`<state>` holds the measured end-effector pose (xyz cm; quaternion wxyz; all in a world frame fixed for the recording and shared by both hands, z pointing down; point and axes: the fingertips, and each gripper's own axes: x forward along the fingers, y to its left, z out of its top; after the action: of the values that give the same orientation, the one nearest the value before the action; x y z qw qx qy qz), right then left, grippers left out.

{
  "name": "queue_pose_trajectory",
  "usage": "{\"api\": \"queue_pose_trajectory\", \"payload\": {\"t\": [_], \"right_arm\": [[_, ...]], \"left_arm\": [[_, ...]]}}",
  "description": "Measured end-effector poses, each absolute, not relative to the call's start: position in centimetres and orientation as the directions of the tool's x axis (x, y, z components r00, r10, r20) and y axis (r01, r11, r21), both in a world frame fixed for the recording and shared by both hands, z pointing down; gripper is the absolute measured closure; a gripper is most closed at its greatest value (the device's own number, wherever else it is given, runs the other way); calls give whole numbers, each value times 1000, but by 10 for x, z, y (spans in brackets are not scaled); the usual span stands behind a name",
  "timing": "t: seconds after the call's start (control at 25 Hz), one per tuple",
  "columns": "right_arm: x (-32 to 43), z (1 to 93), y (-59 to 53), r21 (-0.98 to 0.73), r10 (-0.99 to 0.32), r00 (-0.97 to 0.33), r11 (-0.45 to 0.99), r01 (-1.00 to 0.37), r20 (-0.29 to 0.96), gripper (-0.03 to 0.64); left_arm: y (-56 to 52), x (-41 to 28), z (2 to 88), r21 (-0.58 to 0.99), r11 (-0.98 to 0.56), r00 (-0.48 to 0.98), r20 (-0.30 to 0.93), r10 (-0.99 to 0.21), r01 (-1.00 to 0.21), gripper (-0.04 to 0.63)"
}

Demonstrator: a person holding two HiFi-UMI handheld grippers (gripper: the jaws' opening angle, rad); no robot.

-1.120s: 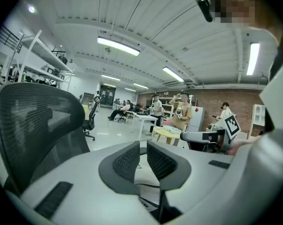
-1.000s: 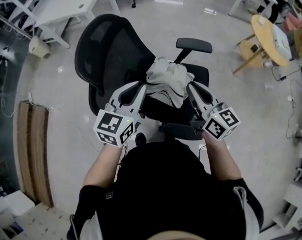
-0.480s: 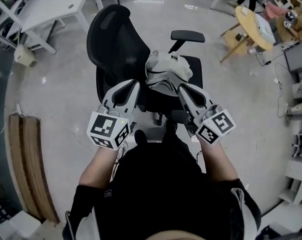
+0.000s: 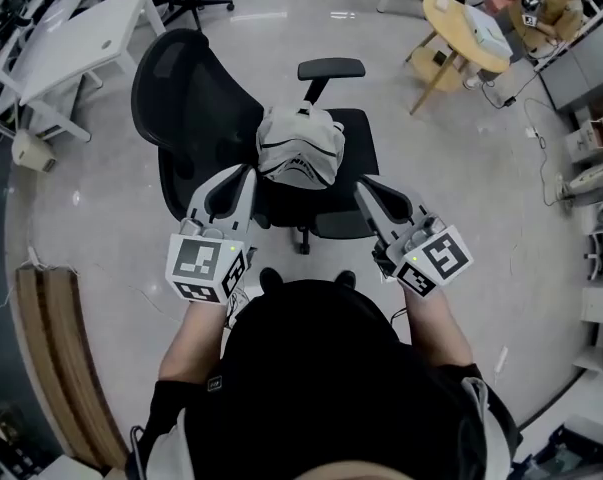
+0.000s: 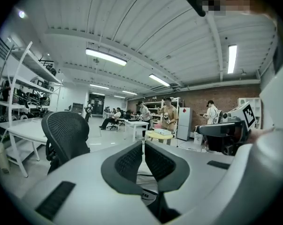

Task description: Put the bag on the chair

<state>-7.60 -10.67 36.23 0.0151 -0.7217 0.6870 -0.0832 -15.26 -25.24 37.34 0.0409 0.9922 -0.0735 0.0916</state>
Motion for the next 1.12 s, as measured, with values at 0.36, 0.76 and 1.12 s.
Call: {"api": "queue_pose_trajectory", "payload": {"t": [0.36, 0.76, 1.12], "right_arm": [[-30, 366, -28, -142, -989, 92, -108, -984, 116, 588], [-11, 365, 2, -220, -994, 91, -102, -970, 61, 588], [-8, 389, -3, -227, -987, 141, -155, -962, 79, 588]], "left_arm": [[-180, -110, 360, 32, -989, 973, 187, -136, -144, 565], [-149, -92, 360, 27, -988, 971, 195, -142, -150, 565], [-162, -97, 385, 117, -976, 964, 217, -156, -185, 565]]}}
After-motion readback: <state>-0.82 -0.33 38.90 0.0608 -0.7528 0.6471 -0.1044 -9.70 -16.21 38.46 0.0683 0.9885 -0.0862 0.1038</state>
